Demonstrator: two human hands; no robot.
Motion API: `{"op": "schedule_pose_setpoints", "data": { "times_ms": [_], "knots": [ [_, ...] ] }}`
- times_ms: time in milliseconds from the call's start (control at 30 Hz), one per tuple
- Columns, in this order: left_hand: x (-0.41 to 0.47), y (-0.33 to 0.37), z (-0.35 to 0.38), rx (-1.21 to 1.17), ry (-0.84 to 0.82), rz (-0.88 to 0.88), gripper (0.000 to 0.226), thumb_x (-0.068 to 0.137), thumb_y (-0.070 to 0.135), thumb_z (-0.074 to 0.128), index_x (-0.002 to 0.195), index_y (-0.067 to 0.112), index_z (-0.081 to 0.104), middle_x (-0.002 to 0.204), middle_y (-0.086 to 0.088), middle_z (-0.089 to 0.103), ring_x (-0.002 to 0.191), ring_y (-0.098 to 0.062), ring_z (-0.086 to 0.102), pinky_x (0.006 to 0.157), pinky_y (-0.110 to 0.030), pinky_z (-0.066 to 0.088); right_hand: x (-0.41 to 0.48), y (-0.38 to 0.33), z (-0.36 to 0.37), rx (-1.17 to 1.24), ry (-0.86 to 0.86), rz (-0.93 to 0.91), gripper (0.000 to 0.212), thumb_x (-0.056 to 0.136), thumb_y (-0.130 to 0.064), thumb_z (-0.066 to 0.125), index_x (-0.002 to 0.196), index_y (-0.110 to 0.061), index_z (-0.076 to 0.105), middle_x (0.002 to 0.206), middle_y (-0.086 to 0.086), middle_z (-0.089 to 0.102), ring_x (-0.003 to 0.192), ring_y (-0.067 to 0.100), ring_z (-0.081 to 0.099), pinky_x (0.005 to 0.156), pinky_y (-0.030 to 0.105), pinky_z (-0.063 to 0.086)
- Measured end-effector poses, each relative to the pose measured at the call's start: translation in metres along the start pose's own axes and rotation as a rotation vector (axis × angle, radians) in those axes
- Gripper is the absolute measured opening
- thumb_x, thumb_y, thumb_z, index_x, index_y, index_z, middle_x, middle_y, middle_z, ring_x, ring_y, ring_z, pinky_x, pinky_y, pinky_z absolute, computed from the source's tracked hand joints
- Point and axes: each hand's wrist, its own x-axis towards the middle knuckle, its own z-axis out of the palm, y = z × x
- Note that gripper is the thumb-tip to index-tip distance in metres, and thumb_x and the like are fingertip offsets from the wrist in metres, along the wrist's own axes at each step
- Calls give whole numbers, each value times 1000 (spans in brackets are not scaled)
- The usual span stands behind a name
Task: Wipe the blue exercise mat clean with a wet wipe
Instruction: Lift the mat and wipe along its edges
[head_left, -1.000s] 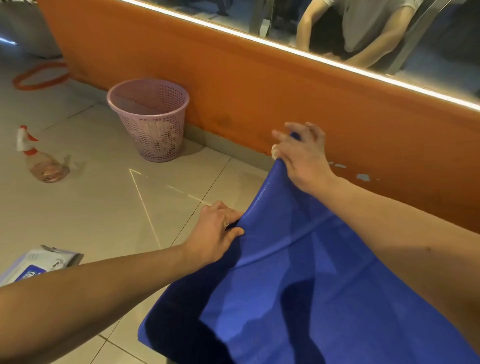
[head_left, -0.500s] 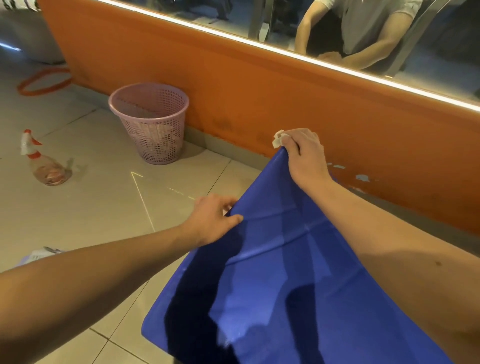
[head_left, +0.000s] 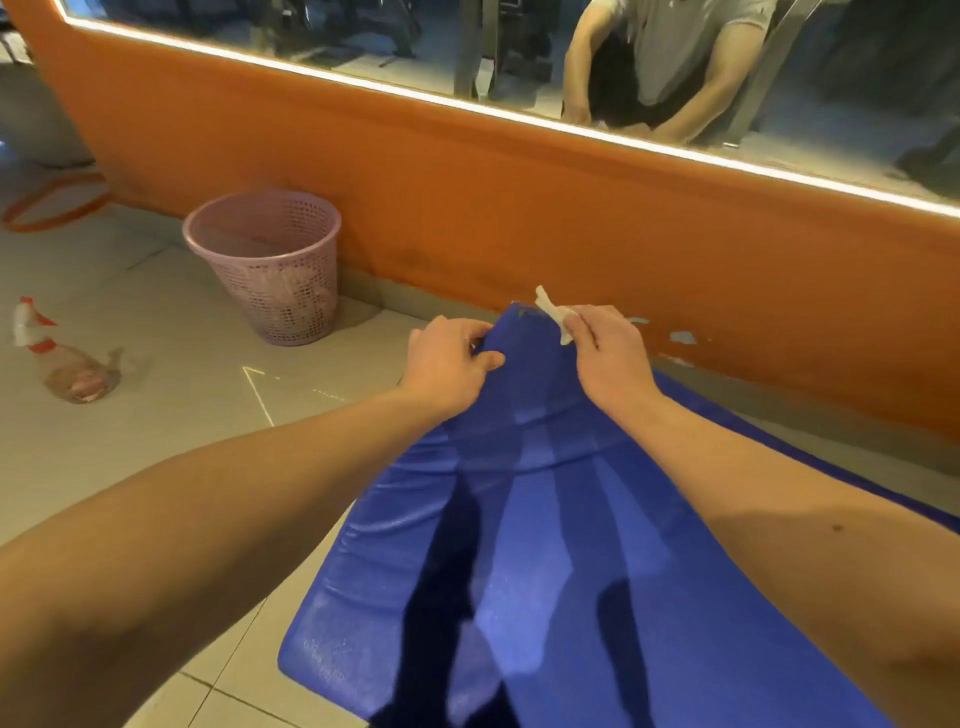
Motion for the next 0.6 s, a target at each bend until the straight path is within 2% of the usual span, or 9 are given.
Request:
{"op": "schedule_pose_setpoints", "data": {
  "times_ms": [67, 133, 200, 233, 267, 333, 433, 500, 600],
  "knots": [
    [-7, -1, 1, 45, -18, 38, 4, 90, 34, 67, 91, 36, 71, 80, 11, 70, 84, -20, 61, 81, -39, 46, -8, 19, -5, -64, -42, 73, 39, 110, -22, 40, 74, -23, 54, 78, -5, 56, 79, 20, 50, 69, 35, 29],
    [-11, 2, 0, 72, -7, 74, 10, 90, 30, 68, 82, 35, 64, 73, 11, 65, 80, -22, 60, 76, -38, 44, -11, 18, -9, -44, -90, 76, 39, 110, -26, 40, 76, -32, 57, 80, -5, 59, 75, 14, 51, 68, 35, 33],
    [-11, 3, 1, 83, 11, 109, 10, 89, 27, 69, 80, 27, 63, 72, 10, 60, 77, -24, 57, 75, -41, 46, -10, 3, -9, 52, -132, 44, 32, 111, -29, 41, 107, -31, 72, 103, -9, 69, 94, 9, 59, 83, 31, 44],
    [-12, 4, 1, 92, 13, 131, 11, 88, 27, 69, 80, 24, 63, 72, 9, 59, 76, -25, 55, 75, -43, 47, -9, -7, -9, 84, -136, 17, 32, 110, -29, 41, 123, -26, 71, 120, -8, 69, 110, 7, 59, 95, 26, 43],
    [-14, 4, 1, 106, 14, 161, 12, 87, 28, 69, 79, 22, 62, 73, 8, 59, 76, -25, 54, 74, -46, 47, -7, -16, -9, 98, -134, -10, 34, 110, -29, 42, 131, -22, 68, 131, -8, 66, 120, 7, 56, 102, 23, 40],
    [-20, 2, 1, 129, 12, 212, 14, 85, 31, 68, 78, 22, 60, 74, 7, 60, 77, -26, 52, 73, -47, 46, -9, -27, -10, 127, -149, -47, 33, 110, -26, 43, 130, -19, 69, 134, -6, 66, 125, 9, 56, 104, 21, 40],
    [-27, 1, 0, 107, 11, 213, 19, 80, 39, 61, 87, 22, 68, 81, 7, 67, 83, -25, 58, 79, -46, 48, -21, -28, -11, 168, -196, -44, 33, 111, -26, 42, 127, -18, 69, 130, -5, 67, 121, 12, 58, 103, 26, 42],
    [-28, 10, -1, 88, 13, 189, 25, 78, 45, 62, 93, 26, 69, 82, 9, 67, 84, -22, 59, 80, -43, 48, -29, -29, -9, 186, -208, -15, 35, 111, -26, 39, 133, -19, 65, 137, -5, 63, 127, 12, 54, 105, 25, 39],
    [-27, 29, 1, 22, 60, 182, 27, 78, 47, 72, 99, 30, 67, 79, 14, 60, 80, -21, 56, 73, -38, 43, -38, -34, -8, 210, -274, 2, 40, 110, -14, 35, 145, -20, 54, 150, -2, 51, 137, 14, 45, 110, 26, 36]
  ]
}}
